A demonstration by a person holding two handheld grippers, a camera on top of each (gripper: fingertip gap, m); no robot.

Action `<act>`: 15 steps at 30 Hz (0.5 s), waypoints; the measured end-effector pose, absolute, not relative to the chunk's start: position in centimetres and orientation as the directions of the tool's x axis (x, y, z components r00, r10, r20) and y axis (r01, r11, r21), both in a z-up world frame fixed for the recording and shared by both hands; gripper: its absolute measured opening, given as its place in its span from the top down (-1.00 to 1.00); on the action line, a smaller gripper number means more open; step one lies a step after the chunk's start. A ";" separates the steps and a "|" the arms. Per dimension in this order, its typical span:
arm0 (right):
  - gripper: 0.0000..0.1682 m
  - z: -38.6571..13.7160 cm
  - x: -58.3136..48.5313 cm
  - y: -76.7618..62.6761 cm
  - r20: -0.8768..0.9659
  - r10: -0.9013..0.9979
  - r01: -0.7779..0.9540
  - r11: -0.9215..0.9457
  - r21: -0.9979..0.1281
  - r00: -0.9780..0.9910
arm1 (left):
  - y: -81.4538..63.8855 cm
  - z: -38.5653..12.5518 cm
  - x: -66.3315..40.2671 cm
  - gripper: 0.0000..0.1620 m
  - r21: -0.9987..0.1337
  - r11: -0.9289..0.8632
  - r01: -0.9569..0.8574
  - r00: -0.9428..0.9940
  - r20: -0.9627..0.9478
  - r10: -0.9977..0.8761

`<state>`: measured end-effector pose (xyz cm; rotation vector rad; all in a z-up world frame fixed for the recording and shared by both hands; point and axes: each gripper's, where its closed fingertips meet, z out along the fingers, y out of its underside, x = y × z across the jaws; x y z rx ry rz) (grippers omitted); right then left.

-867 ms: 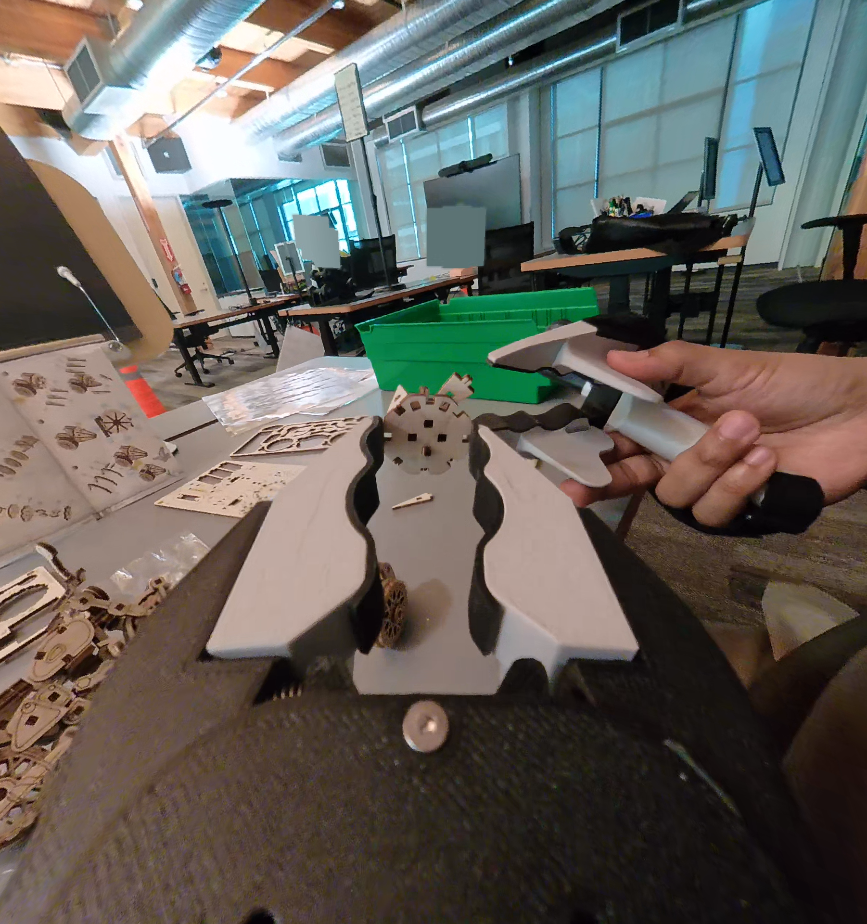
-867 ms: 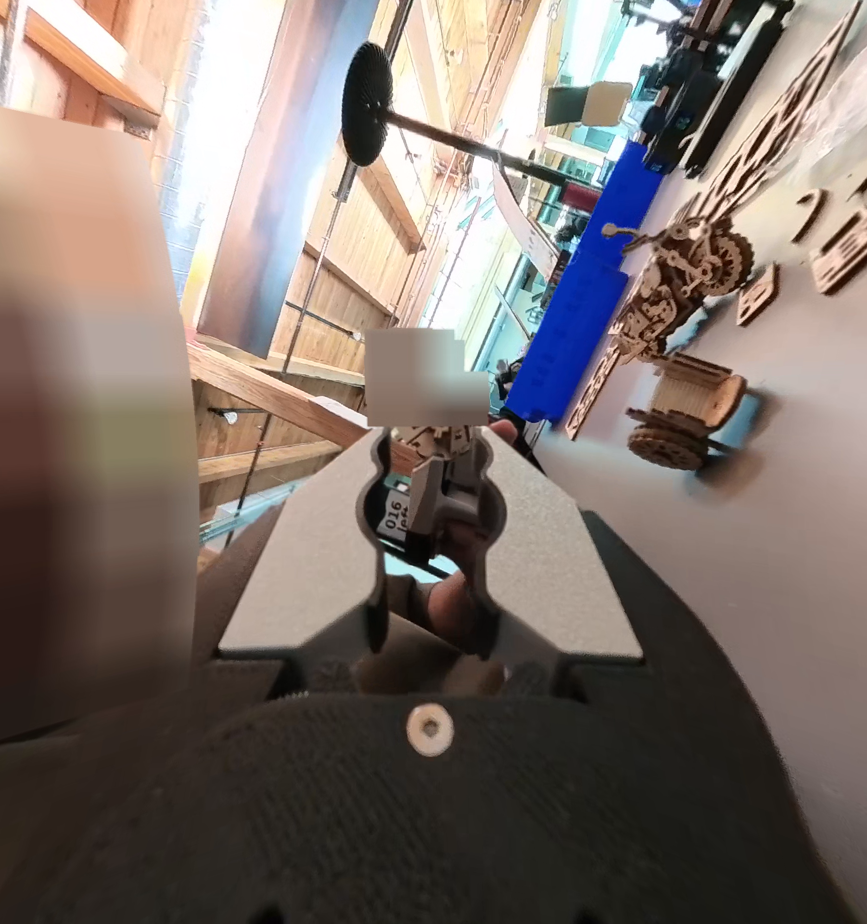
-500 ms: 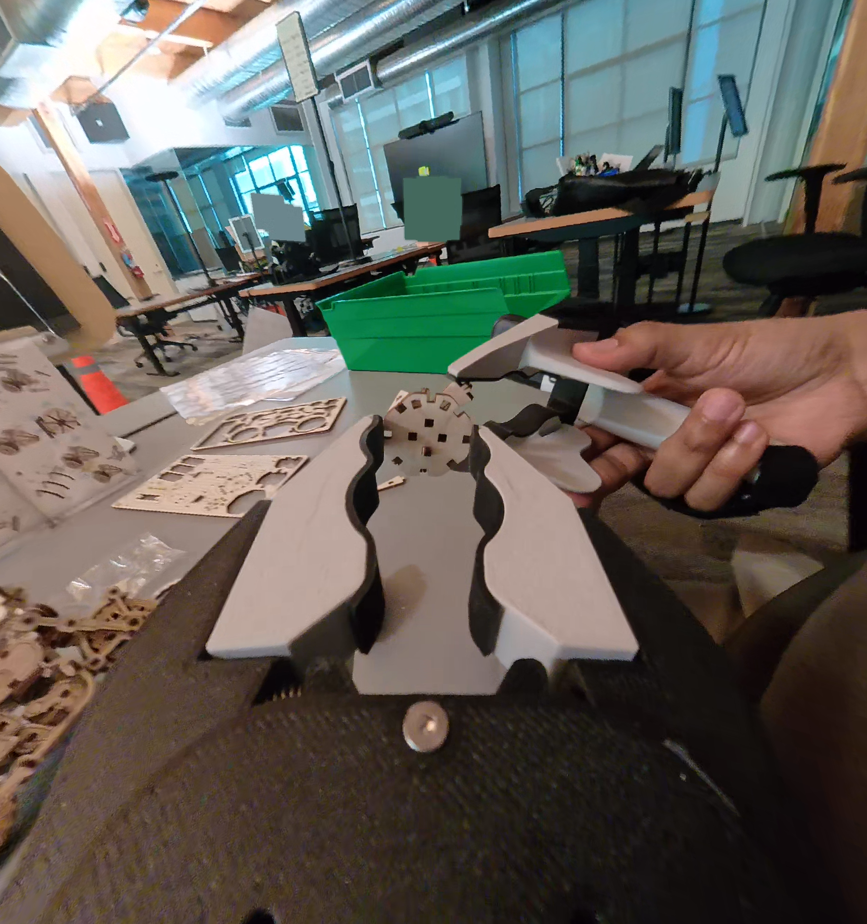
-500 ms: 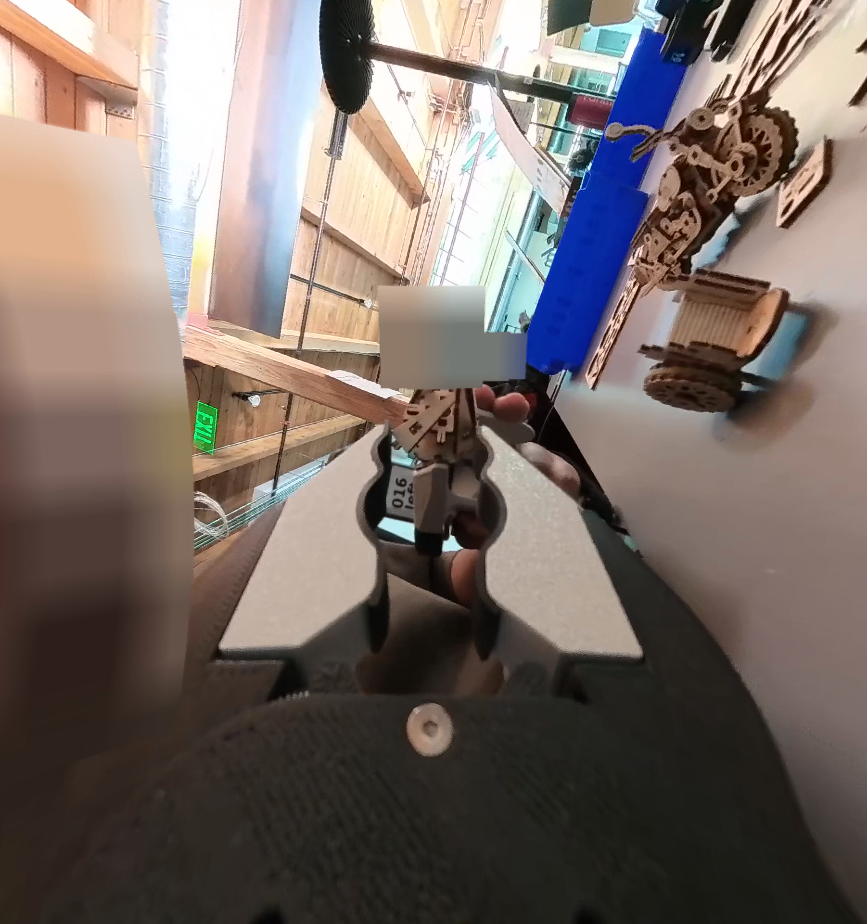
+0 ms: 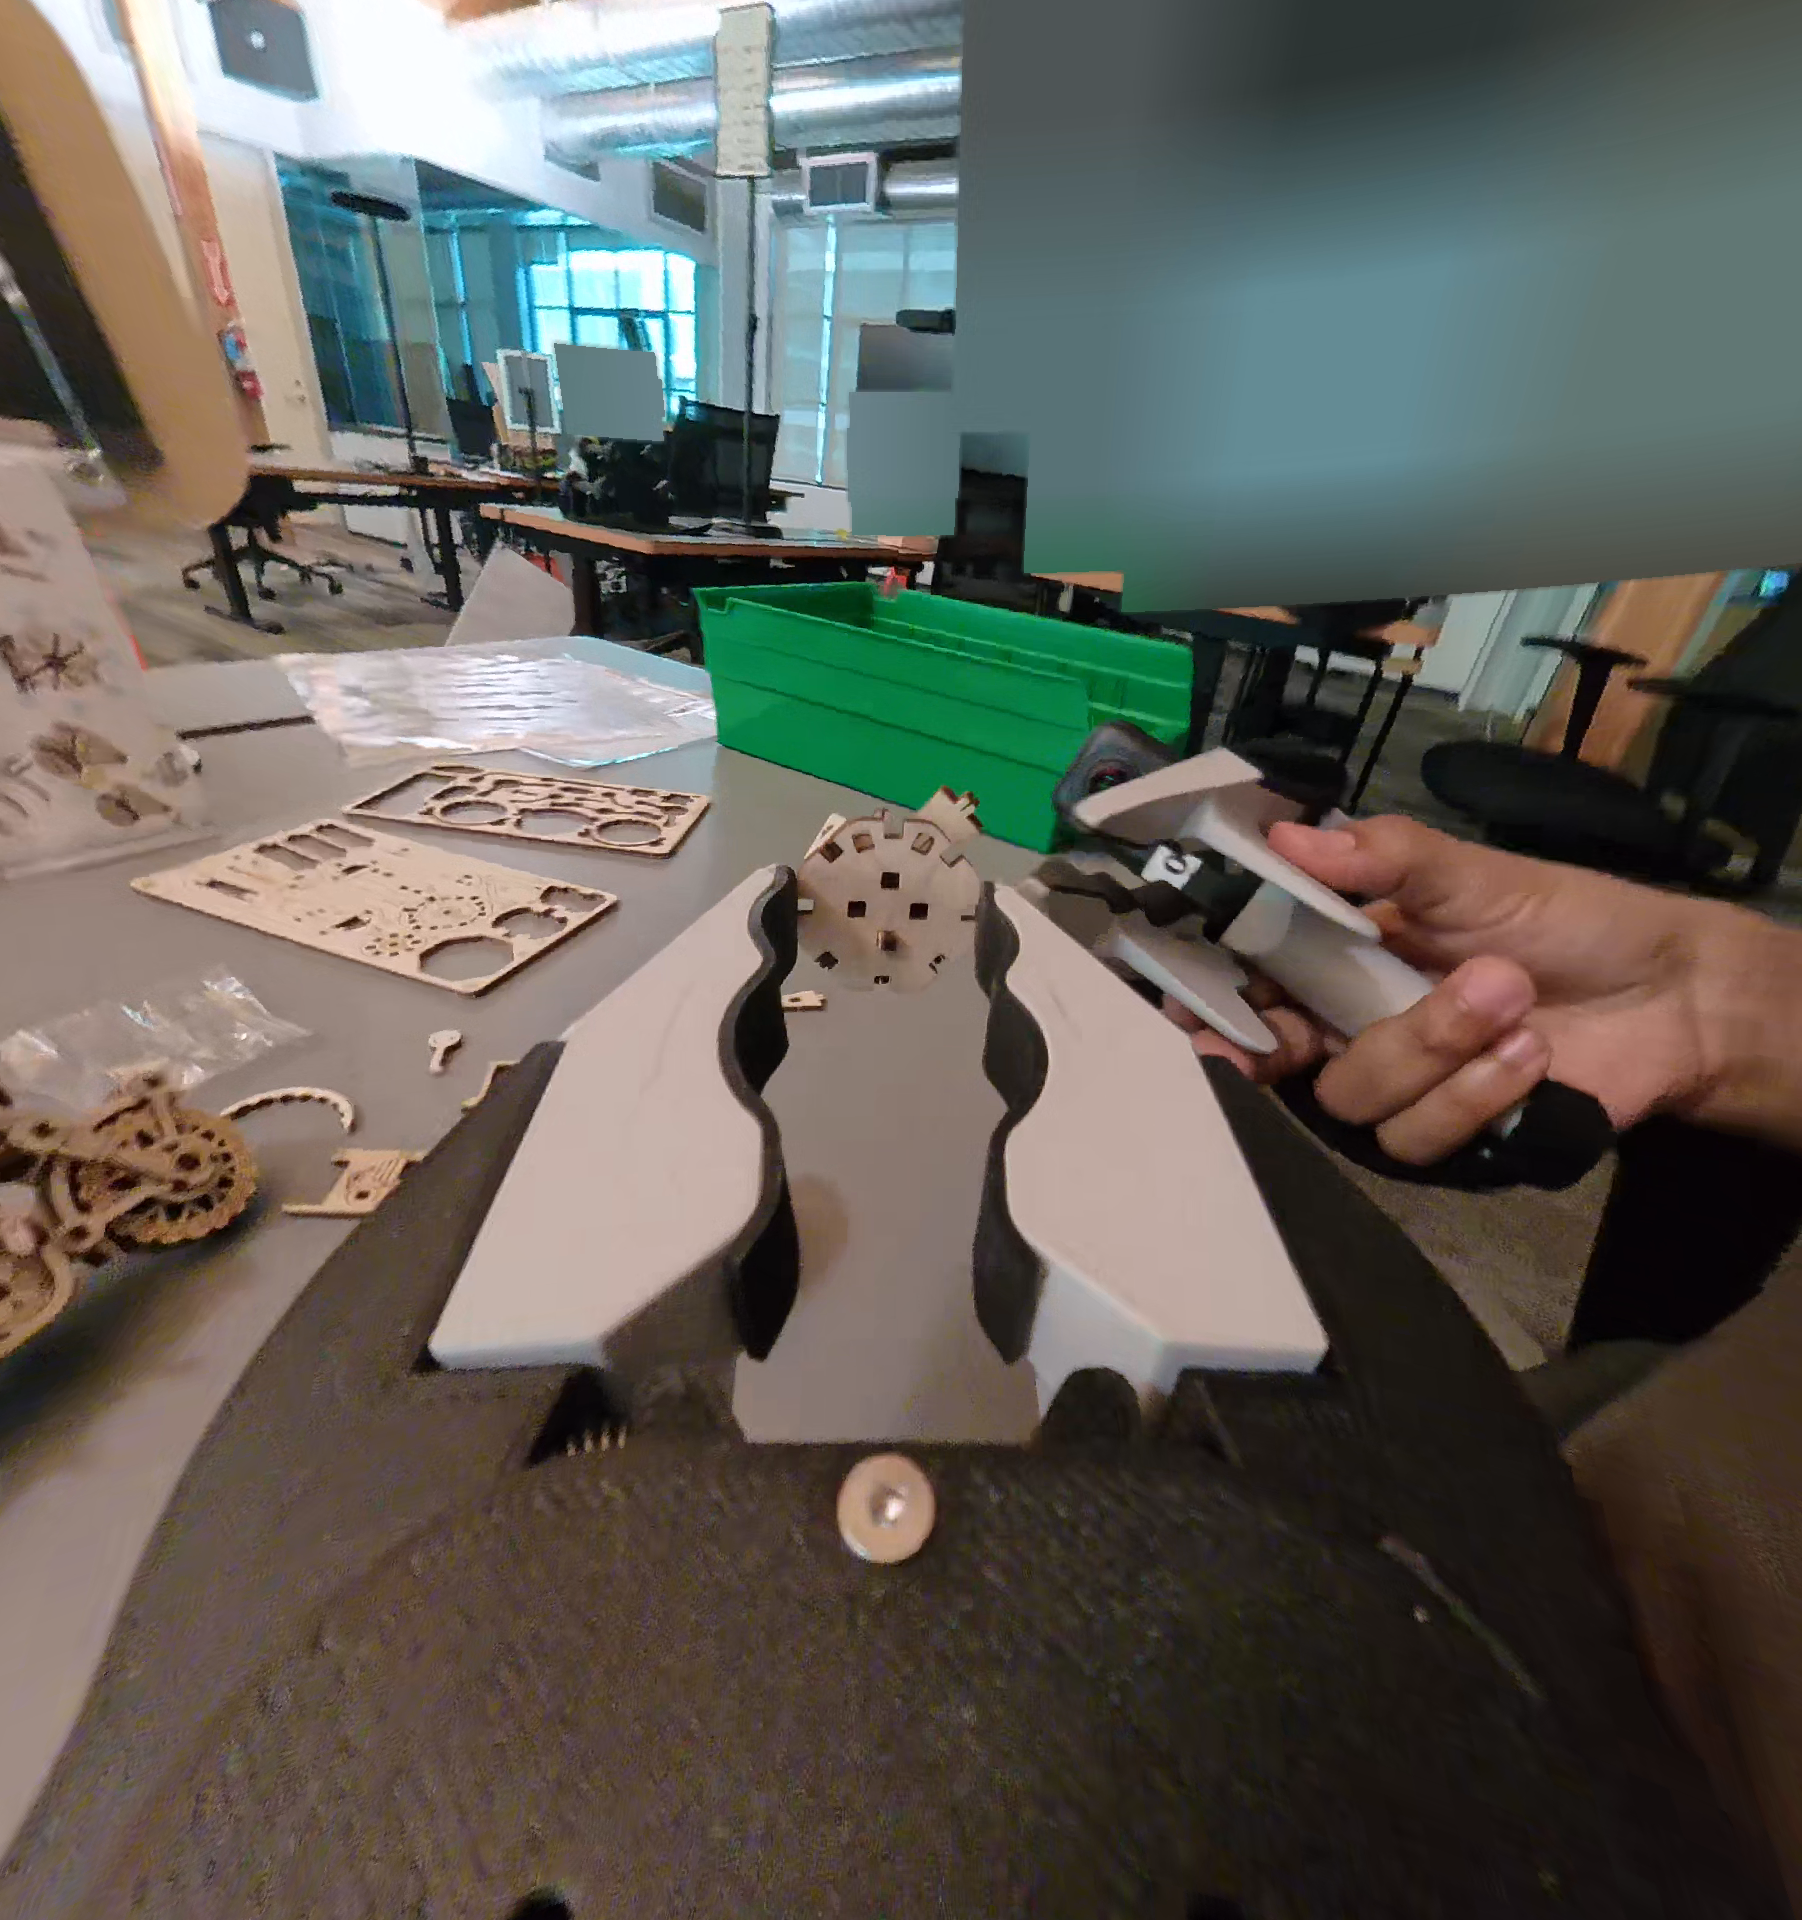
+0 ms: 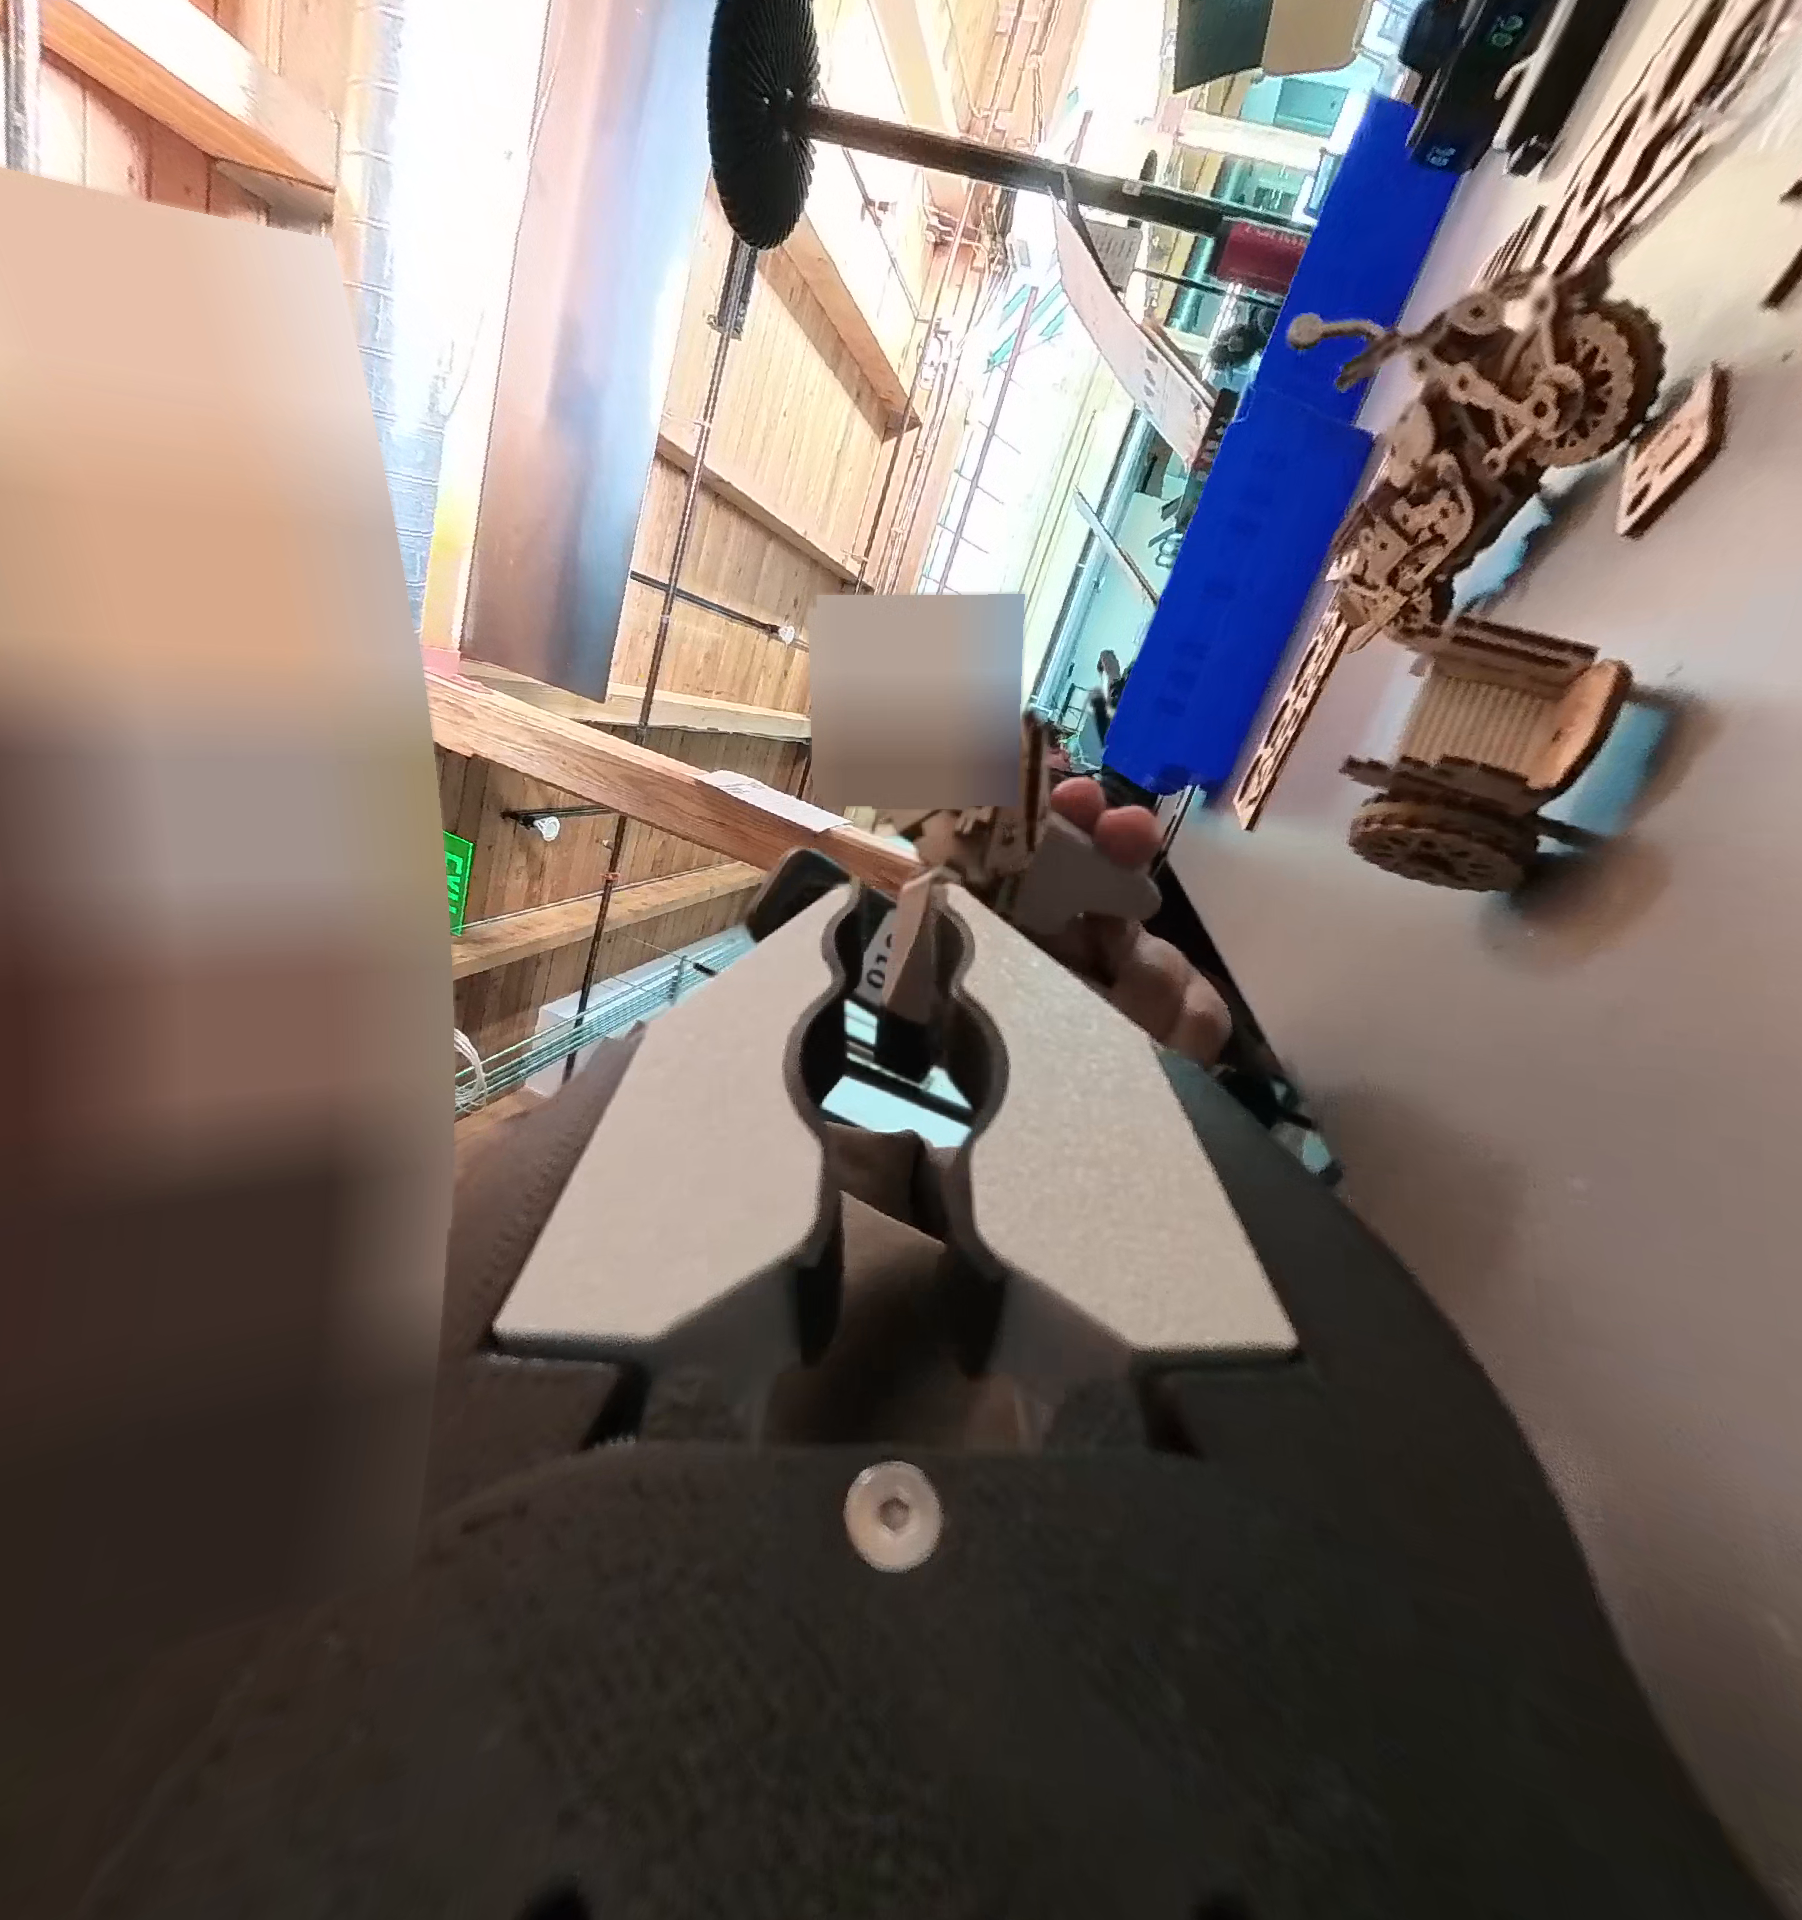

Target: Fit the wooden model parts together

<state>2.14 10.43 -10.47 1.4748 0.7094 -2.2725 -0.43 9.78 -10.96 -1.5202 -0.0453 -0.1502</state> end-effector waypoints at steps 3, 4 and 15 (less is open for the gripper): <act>0.89 -10.0 2.3 11.9 -0.901 0.083 0.479 -0.824 -0.302 -0.426 | 9.1 -10.5 -3.7 0.61 -0.973 0.084 0.215 0.976 0.216 -0.001; 0.89 -10.0 2.4 12.5 -0.894 0.138 0.455 -0.821 -0.344 -0.427 | 8.7 -10.3 -5.0 0.61 -0.967 0.101 0.233 0.971 0.237 0.026; 0.86 -9.7 2.4 14.6 -0.670 0.606 0.272 -0.621 -0.735 -0.428 | 8.2 -9.7 -5.6 0.61 -0.966 0.126 0.225 0.974 0.223 -0.032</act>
